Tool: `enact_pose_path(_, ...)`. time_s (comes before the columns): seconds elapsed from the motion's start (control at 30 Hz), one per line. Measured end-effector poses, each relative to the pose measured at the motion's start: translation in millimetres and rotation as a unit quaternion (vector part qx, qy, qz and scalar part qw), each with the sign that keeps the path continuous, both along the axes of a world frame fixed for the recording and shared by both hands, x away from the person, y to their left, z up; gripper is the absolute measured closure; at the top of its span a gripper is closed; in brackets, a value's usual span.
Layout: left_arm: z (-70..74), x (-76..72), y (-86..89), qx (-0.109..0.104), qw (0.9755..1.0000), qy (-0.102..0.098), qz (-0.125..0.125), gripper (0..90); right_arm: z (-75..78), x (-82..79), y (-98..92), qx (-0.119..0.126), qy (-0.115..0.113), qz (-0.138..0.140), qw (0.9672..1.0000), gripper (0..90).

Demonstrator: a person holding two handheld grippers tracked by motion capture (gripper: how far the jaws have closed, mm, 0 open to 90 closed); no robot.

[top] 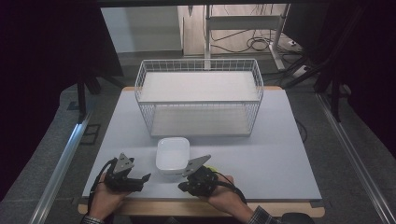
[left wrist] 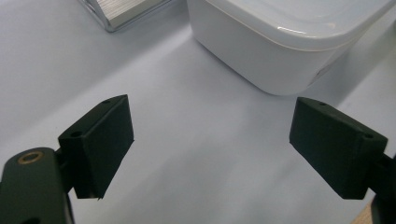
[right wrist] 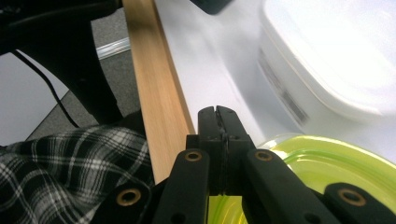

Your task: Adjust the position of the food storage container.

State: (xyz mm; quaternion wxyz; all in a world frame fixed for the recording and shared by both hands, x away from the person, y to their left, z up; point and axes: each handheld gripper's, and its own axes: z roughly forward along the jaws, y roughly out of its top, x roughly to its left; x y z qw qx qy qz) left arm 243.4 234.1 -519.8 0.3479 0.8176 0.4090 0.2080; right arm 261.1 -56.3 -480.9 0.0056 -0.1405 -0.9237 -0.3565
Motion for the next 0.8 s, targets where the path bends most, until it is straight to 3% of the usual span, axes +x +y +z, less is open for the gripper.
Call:
enact_pose_path(0.37, -0.6, -0.1, -1.0, 0.003, 1.0000, 0.001, 0.000, 13.6, 1.8, 10.1, -35.6, -0.004, 0.000, -0.048, 0.9989, 89.5)
enact_pose_path(0.8, -1.1, 0.3, -1.7, 0.008, 1.0000, 0.002, -0.001, 13.5, 3.9, 23.7, -87.6, -0.002, -0.002, -0.117, 0.9931, 89.0)
